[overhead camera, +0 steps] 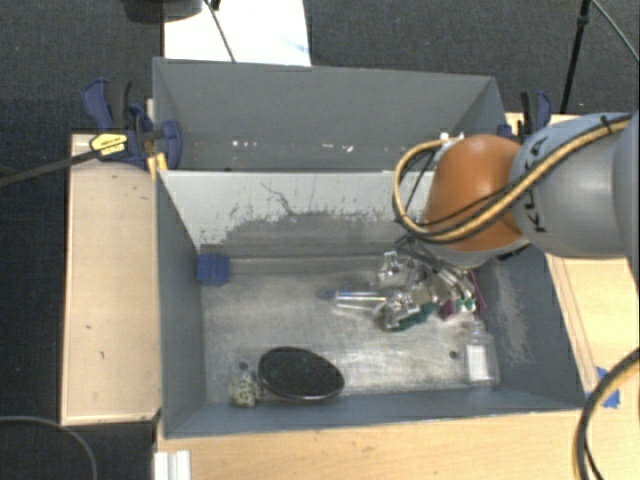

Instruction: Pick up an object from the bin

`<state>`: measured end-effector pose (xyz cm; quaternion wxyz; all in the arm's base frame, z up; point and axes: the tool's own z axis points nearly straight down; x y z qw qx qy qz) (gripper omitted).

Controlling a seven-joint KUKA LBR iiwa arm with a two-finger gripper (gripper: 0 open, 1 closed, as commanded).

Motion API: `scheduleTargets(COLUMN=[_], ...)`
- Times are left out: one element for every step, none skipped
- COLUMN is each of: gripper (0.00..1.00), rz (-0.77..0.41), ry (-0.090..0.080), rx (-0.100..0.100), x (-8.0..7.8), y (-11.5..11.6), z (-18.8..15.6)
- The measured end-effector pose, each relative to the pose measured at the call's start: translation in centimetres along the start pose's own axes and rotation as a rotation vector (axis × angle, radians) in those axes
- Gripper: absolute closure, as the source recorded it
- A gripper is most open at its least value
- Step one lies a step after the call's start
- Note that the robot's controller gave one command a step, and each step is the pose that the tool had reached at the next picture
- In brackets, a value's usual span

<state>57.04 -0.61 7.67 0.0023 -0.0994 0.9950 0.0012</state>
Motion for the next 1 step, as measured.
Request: scheduleTargets(gripper=[1.0], rz=[-0.038], ry=[-0.007], rx=[0.004], x=[-0.78], y=[-0.33], z=[-18.91])
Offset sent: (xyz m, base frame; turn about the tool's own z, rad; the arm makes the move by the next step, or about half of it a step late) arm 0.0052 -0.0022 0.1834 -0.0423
